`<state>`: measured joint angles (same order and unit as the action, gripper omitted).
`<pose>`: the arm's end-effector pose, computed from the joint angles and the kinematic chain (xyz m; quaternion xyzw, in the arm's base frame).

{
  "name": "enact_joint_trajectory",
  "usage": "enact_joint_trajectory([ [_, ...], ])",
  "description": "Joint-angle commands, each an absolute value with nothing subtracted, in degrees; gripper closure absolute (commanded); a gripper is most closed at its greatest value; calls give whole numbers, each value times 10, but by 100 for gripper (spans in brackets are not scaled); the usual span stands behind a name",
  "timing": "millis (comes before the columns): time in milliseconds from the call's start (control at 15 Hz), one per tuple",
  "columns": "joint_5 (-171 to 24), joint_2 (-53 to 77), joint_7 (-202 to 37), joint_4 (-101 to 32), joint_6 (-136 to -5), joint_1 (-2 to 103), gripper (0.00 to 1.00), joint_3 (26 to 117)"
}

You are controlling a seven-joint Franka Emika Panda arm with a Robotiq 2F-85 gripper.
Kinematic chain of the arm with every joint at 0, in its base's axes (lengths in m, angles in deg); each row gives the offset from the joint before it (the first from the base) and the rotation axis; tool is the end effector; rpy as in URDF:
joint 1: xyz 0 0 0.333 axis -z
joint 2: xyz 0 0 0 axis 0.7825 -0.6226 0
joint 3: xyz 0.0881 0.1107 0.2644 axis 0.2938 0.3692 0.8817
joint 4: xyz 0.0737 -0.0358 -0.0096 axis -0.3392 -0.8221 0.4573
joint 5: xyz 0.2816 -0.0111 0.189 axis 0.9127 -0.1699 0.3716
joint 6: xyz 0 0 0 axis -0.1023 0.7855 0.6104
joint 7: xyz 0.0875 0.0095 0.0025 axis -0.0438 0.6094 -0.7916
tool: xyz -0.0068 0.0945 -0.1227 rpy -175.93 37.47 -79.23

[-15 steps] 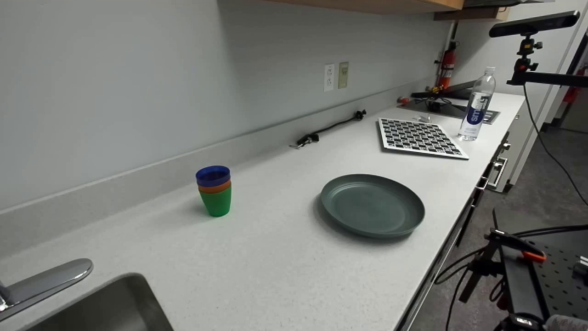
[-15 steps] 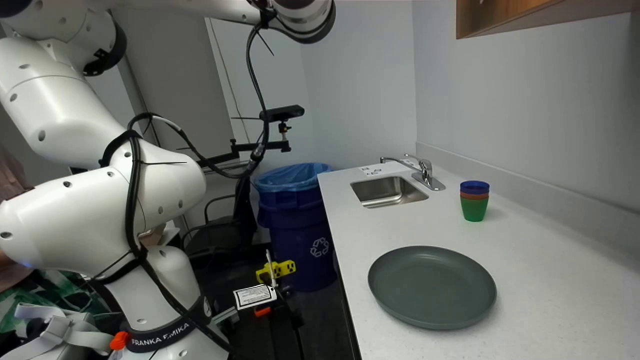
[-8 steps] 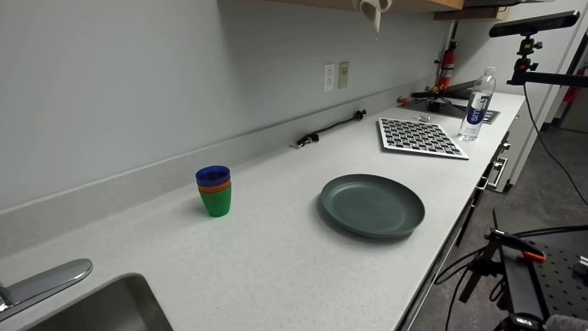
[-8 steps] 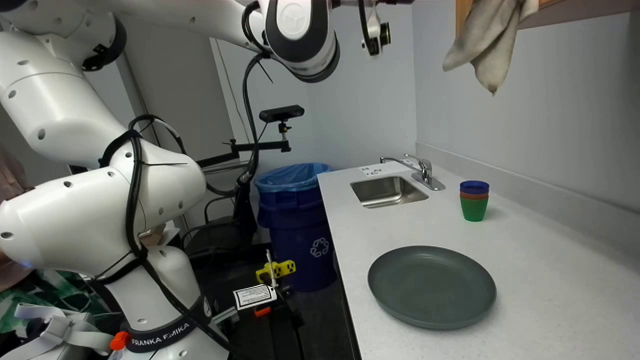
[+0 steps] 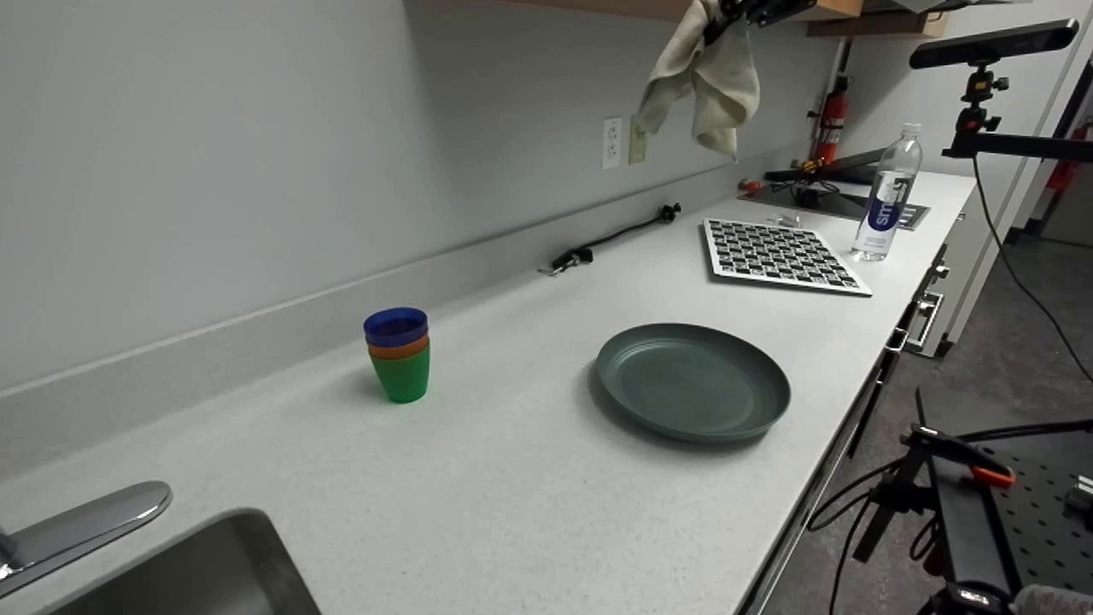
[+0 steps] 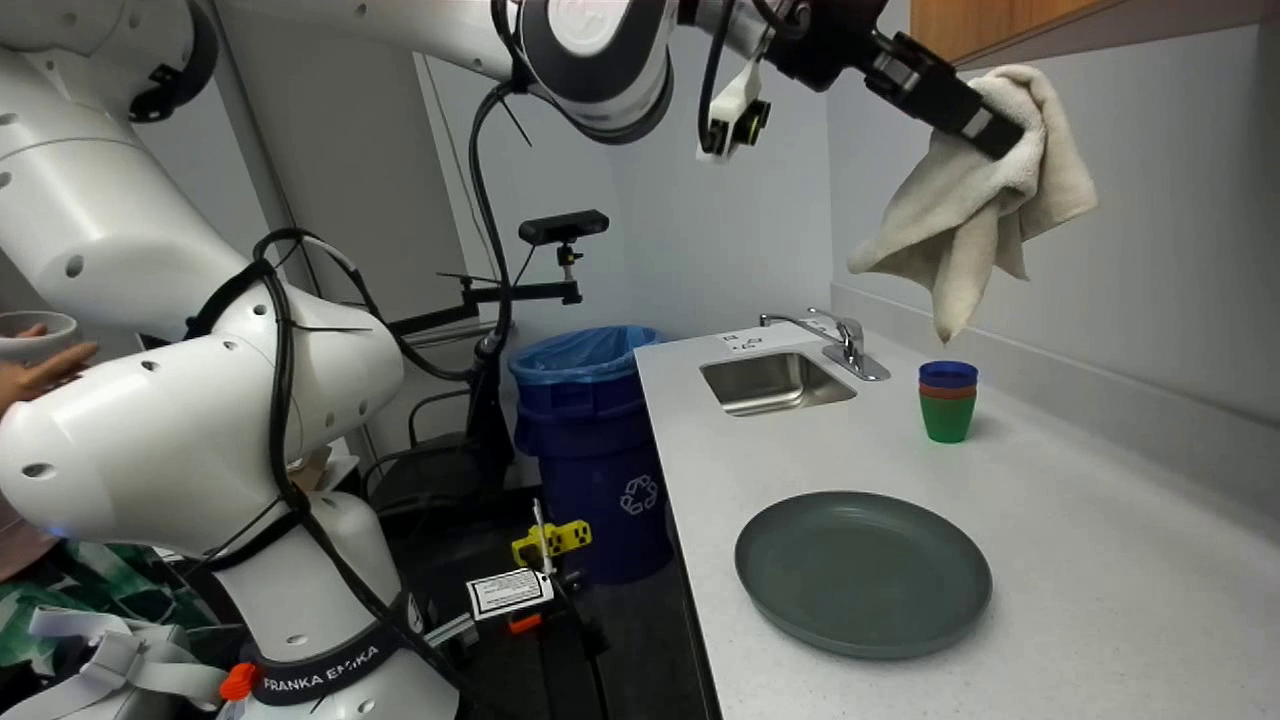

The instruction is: Use the white towel to wipe the cabinet door

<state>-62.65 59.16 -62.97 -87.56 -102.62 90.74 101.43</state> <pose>0.4275 -0.0911 0.5239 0.8438 -0.3247 0.4262 0.0311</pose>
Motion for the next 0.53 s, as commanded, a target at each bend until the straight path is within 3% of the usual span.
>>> enact_joint_trajectory([
  [0,-674,628,-641,-844,-957,830,98,936],
  [467,-704,645,-639,-782,-1072,744,98,897],
])
